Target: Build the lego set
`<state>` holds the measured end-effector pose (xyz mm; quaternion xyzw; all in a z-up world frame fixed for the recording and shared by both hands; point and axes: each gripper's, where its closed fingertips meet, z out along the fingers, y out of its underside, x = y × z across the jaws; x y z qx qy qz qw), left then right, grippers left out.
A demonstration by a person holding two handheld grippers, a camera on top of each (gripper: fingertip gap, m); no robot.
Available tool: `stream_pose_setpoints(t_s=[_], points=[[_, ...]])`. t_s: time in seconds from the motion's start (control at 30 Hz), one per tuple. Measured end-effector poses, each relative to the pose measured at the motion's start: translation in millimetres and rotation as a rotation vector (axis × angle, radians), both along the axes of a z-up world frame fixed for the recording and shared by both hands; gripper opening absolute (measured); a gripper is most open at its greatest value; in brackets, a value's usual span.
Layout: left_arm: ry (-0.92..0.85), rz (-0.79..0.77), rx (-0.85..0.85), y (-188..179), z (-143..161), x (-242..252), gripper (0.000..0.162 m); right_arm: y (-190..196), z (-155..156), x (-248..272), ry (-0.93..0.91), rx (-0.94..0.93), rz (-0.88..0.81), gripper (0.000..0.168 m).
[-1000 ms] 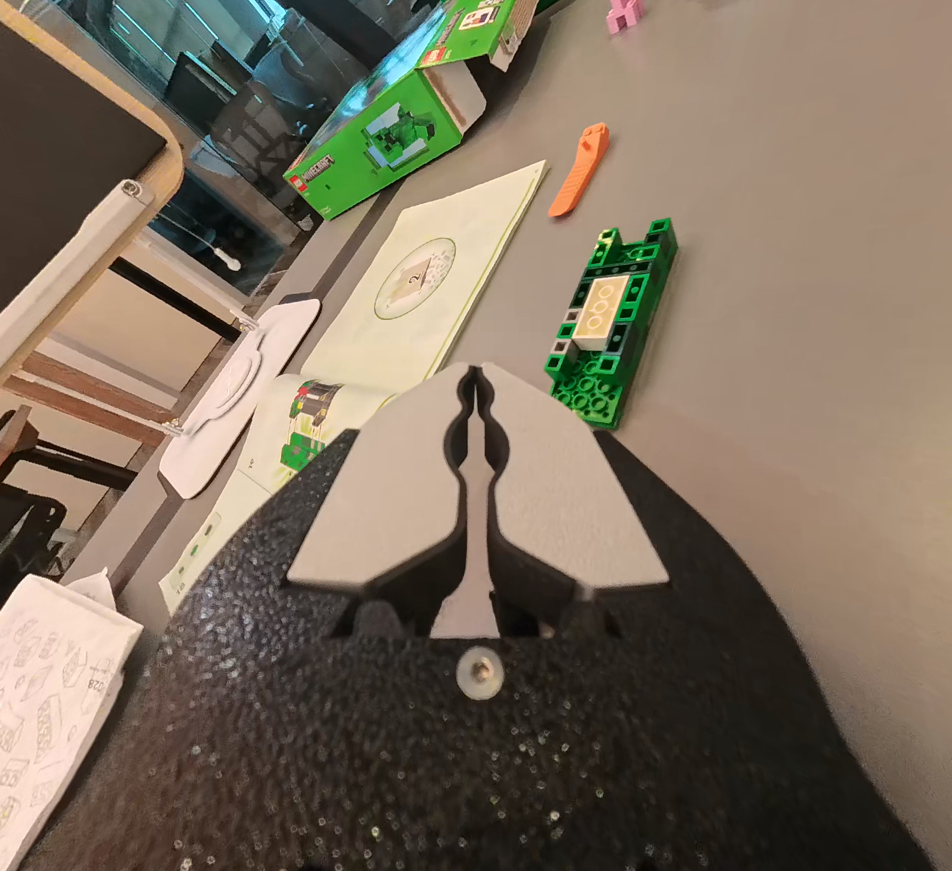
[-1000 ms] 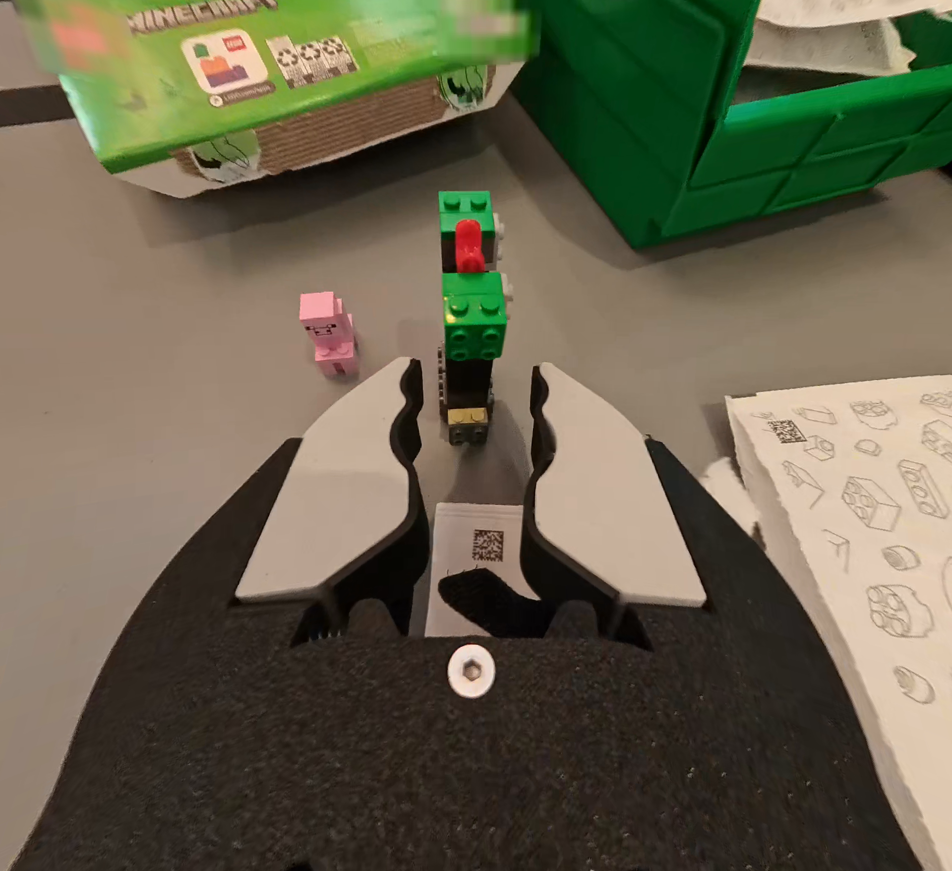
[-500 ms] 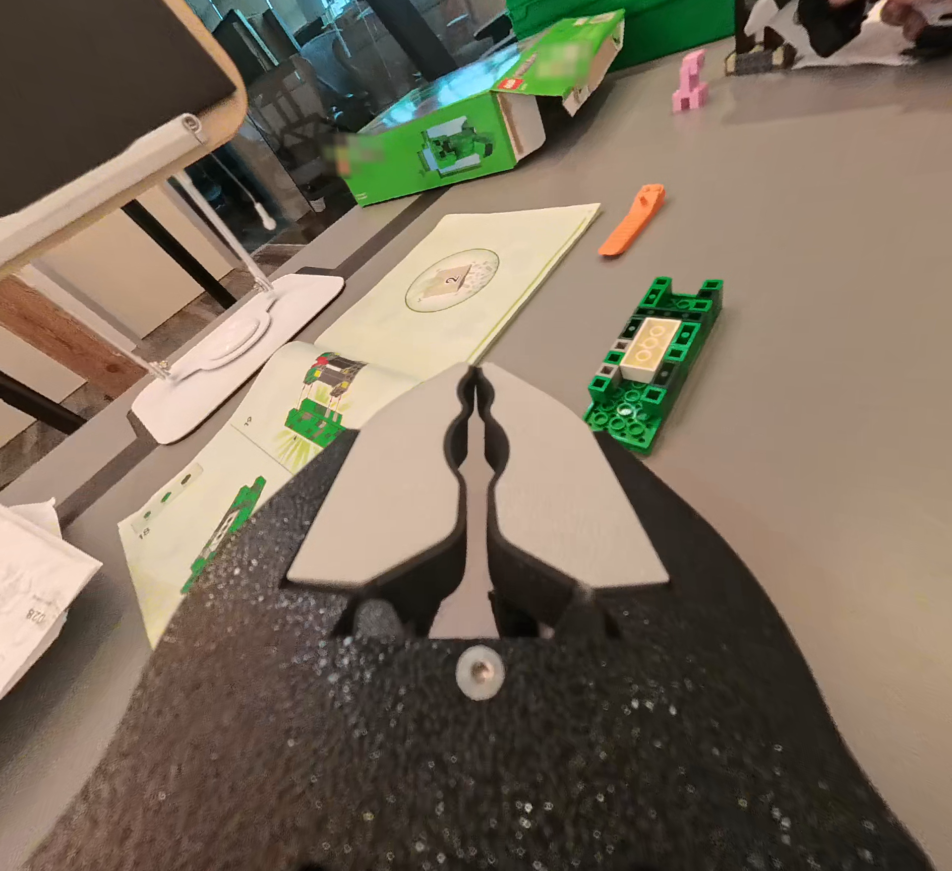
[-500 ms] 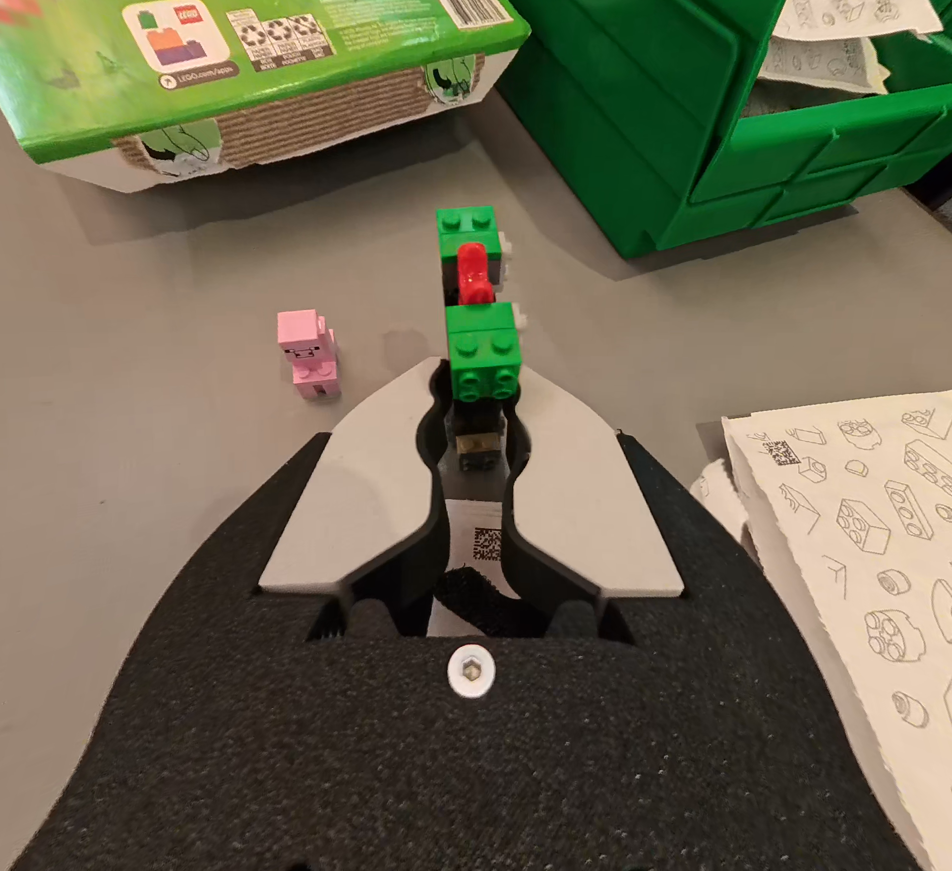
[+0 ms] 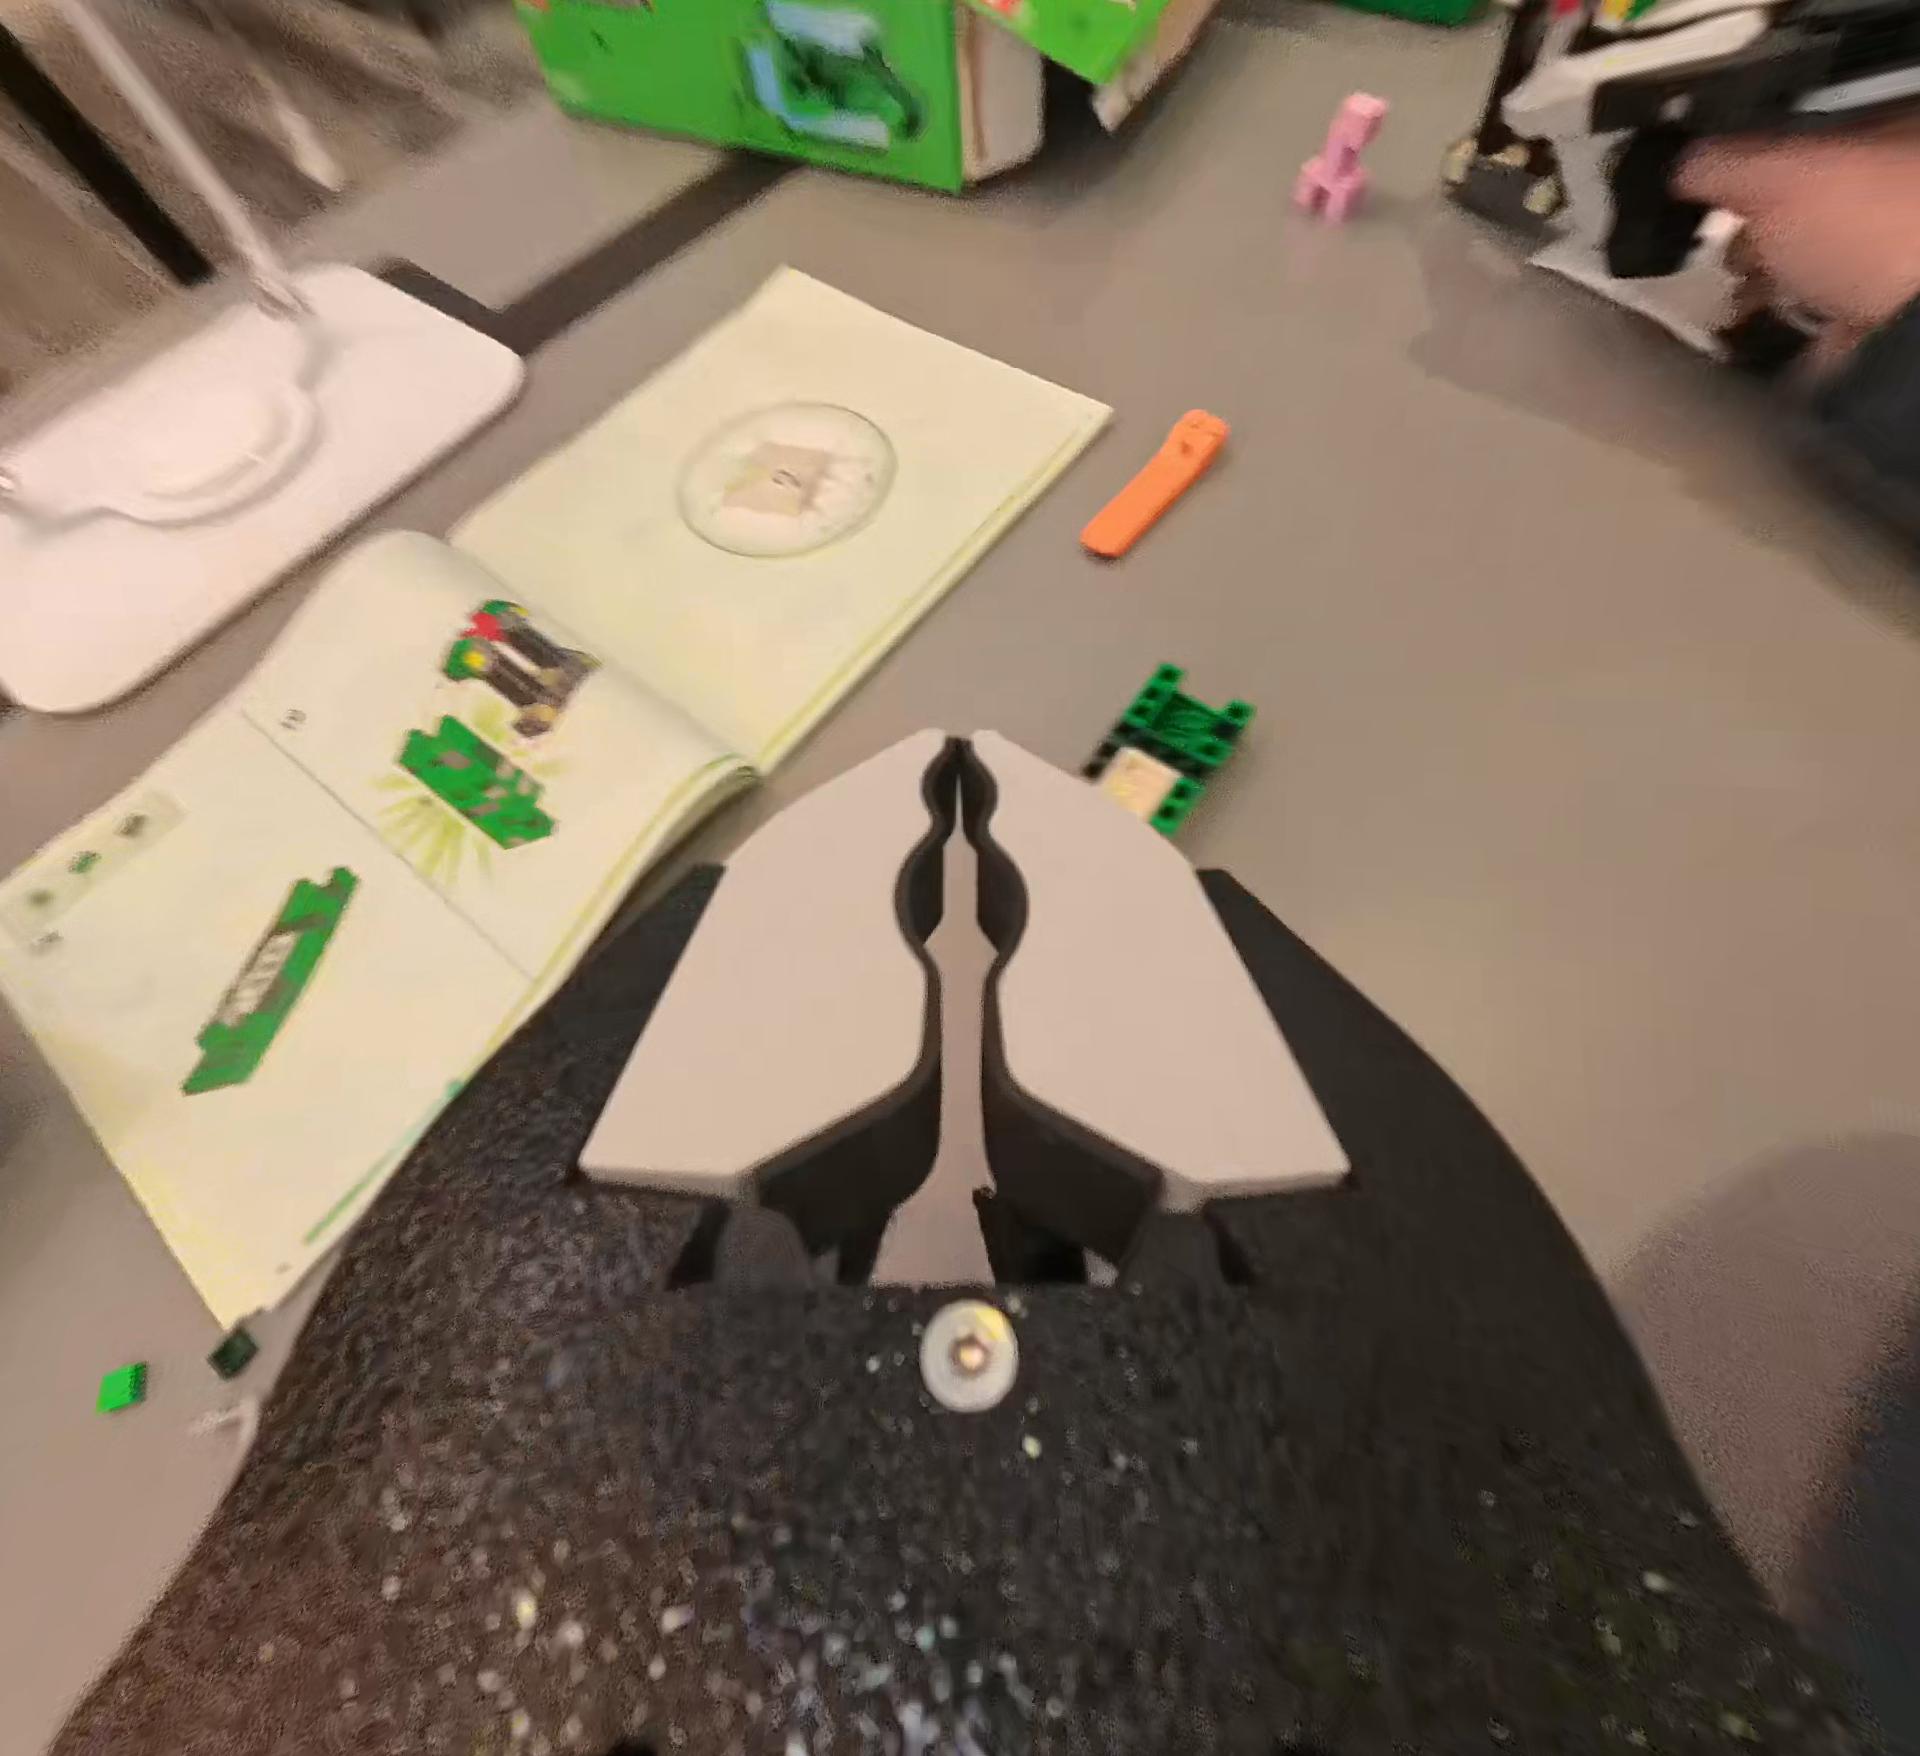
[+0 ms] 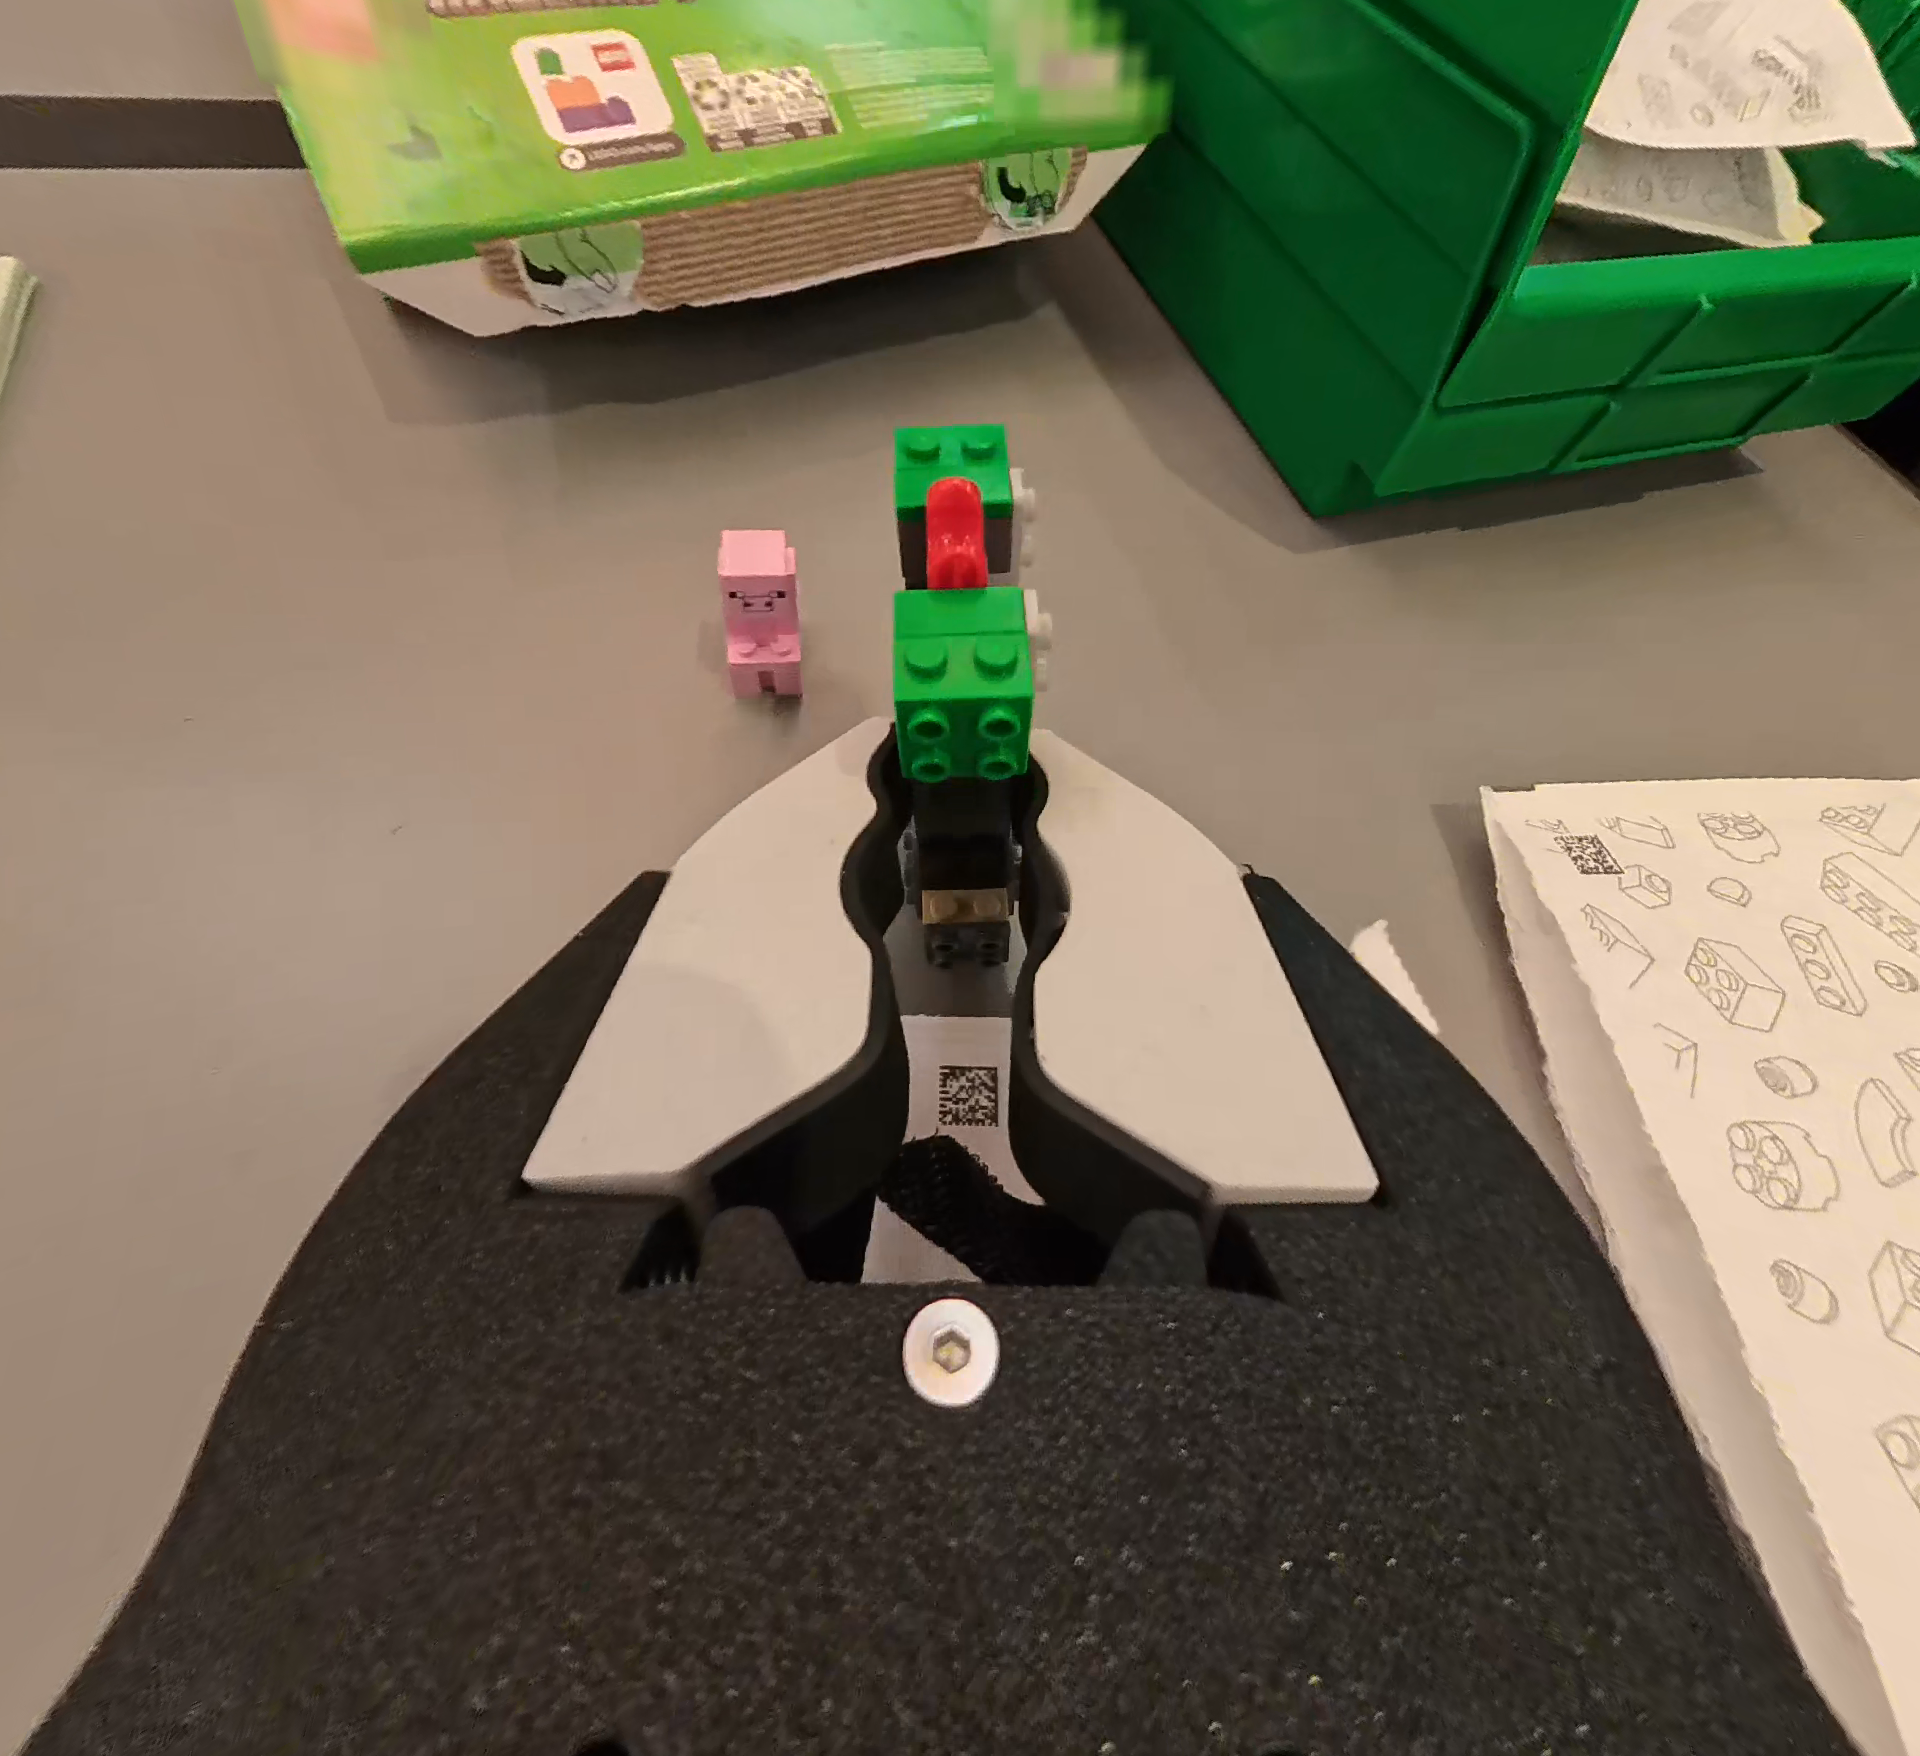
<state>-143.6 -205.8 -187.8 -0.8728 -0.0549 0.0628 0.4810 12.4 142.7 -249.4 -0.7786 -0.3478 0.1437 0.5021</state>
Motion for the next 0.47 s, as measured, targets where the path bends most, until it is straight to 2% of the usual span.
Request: stream_pose_setpoints(t_s=[0.13, 0.27, 0.37, 0.47], points=[[0.012, -0.048, -0.063, 4, 22, 22, 0.0, -13, 8, 2, 0.01, 0.024, 0.036, 0.017], [0.031, -0.018, -0.053, -3, 27, 21, 0.0, -38, 25, 1, 0.033, 0.043, 0.115, 0.017], [0.062, 0.052, 0.014, -5, 31, 4, 0.0, -68, 34, -12, 0.057, 0.038, 0.216, 0.017], [0.021, 0.093, 0.026, -6, 16, -13, 0.0, -112, 39, -45, 0.107, 0.002, 0.41, 0.017]])
